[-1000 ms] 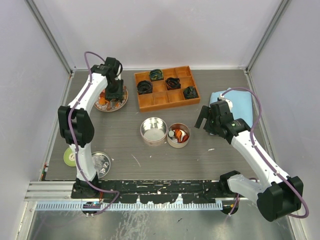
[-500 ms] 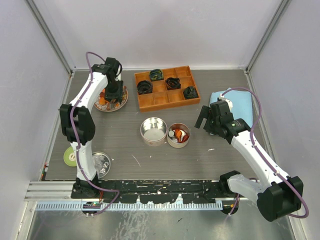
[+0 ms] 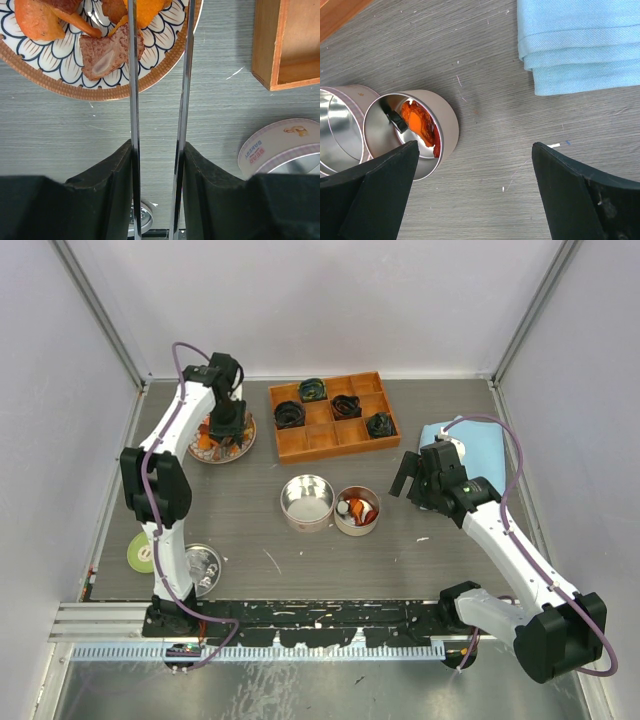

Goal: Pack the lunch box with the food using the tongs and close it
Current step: Pick up the fake food from the plate.

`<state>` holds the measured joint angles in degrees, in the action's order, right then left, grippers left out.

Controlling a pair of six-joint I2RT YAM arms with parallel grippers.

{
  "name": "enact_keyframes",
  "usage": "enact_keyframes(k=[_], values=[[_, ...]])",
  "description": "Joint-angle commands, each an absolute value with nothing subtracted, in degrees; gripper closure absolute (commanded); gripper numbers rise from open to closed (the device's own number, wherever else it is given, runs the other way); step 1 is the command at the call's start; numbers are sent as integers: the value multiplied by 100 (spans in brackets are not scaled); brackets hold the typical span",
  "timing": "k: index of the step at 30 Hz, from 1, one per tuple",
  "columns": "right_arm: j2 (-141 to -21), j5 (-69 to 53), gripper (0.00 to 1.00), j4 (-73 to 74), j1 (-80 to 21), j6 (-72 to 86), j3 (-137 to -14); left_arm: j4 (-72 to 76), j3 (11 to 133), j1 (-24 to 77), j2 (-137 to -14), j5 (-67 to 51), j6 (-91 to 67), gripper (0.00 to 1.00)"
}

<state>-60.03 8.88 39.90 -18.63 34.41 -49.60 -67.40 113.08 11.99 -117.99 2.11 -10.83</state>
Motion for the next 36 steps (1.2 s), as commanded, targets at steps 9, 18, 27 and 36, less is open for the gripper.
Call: enact_keyframes(k=[9, 18, 27, 36], values=[[-5970, 932, 0, 3788, -1838, 3415, -5108, -7105, 11688, 1168, -11828, 224, -866, 57], [-5948, 949, 0, 3788, -1841, 3401, -5074, -7061, 11920, 1100, -11963, 114, -863, 57], [-5907, 976, 0, 3792, -1841, 3399, -5046, -7219, 11989, 1040, -11964, 41, -801, 61], [-5868, 1043, 0, 3828, -1840, 3388, -5044, -7249, 11932, 1042, -11923, 71, -780, 58]])
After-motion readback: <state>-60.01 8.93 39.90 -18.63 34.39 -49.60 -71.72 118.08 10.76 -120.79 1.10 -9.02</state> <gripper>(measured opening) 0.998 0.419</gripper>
